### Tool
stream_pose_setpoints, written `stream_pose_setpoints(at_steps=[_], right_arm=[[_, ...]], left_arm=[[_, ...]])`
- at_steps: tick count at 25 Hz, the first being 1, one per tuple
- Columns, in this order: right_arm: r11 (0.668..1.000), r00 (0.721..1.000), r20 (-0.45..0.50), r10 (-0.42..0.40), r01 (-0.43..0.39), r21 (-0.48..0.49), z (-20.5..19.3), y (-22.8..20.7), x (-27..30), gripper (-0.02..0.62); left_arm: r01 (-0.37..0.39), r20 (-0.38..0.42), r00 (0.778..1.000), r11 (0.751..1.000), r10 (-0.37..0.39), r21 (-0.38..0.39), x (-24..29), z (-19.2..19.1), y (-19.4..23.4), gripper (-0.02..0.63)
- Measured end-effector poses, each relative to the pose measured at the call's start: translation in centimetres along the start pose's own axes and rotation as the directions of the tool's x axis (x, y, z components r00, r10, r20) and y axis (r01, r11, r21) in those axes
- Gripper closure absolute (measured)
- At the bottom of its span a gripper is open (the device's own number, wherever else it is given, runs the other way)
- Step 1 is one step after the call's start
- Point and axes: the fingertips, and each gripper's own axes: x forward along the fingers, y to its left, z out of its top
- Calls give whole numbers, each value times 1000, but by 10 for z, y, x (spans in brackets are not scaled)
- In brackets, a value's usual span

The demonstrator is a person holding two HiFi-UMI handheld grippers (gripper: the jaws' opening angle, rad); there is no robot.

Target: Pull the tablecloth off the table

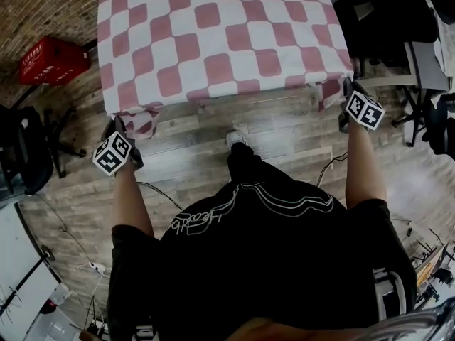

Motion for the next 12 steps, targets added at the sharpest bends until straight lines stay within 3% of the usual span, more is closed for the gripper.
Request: stream_pose_setpoints(at_steps=[12], right_arm=[[999,998,49,32,-33,7,-3,10,-38,597]], left_arm=[[-30,14,999,1000,30,-6,-25,-4,19,601]])
